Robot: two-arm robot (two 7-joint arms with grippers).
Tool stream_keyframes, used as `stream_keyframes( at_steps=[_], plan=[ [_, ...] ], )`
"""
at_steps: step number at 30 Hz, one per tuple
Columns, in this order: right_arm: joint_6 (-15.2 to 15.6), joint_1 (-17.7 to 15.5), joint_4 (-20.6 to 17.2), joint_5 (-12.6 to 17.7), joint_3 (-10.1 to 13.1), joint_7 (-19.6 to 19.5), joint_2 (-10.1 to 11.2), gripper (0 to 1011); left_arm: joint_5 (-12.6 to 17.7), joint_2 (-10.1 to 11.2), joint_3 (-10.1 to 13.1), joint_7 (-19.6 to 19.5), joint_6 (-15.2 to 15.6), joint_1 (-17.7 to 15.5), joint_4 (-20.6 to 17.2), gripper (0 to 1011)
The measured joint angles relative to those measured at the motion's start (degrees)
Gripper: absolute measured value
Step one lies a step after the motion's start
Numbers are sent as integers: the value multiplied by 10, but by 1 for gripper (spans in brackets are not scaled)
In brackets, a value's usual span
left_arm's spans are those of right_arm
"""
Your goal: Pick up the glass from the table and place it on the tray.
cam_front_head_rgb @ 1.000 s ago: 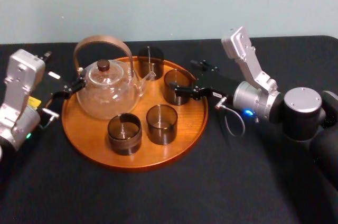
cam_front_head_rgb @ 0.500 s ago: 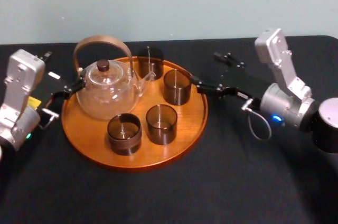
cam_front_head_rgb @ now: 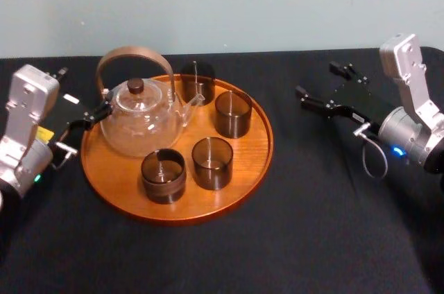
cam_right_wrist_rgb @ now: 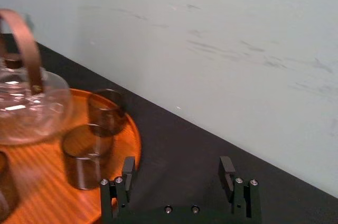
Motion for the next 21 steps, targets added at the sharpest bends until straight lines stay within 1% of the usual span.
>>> stream_keyframes(
  at_steps=[3,5,8,21],
  plan=[
    [0,3,11,-4,5,-4,-2,1002,0,0,0,0,0,0,0,1010],
    [1,8,26,-7,10,-9,-7,1002,0,0,0,0,0,0,0,1009],
    [3,11,39,-7,17,-13,-13,1002,0,0,0,0,0,0,0,1009],
    [3,11,36,-7,15,-12,-12,1002,0,0,0,0,0,0,0,1009]
  ],
)
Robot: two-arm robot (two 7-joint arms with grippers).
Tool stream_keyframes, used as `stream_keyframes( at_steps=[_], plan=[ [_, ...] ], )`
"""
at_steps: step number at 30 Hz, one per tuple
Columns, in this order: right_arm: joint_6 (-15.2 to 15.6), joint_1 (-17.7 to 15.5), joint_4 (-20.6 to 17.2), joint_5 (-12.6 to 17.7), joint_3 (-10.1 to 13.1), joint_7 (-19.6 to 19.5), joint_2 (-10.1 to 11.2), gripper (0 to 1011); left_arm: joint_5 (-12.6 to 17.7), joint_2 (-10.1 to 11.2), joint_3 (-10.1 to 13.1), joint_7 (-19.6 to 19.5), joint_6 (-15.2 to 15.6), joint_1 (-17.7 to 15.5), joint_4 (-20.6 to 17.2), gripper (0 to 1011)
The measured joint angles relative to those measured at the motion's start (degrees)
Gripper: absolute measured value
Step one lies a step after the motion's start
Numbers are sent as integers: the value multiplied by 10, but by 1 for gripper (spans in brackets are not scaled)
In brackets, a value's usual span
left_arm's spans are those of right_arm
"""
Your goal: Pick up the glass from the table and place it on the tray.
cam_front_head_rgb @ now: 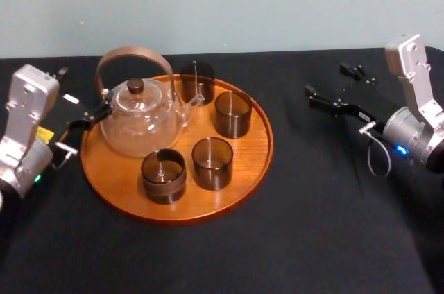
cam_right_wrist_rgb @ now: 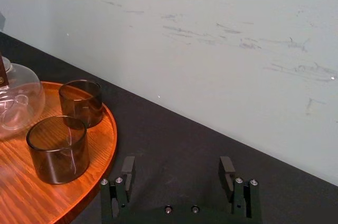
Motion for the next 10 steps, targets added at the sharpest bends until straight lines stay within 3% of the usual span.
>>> stream_keyframes(
  at_steps=[10],
  plan=[
    [0,0,-2,0,-1,1,1,1002,0,0,0,0,0,0,0,1010]
  ],
)
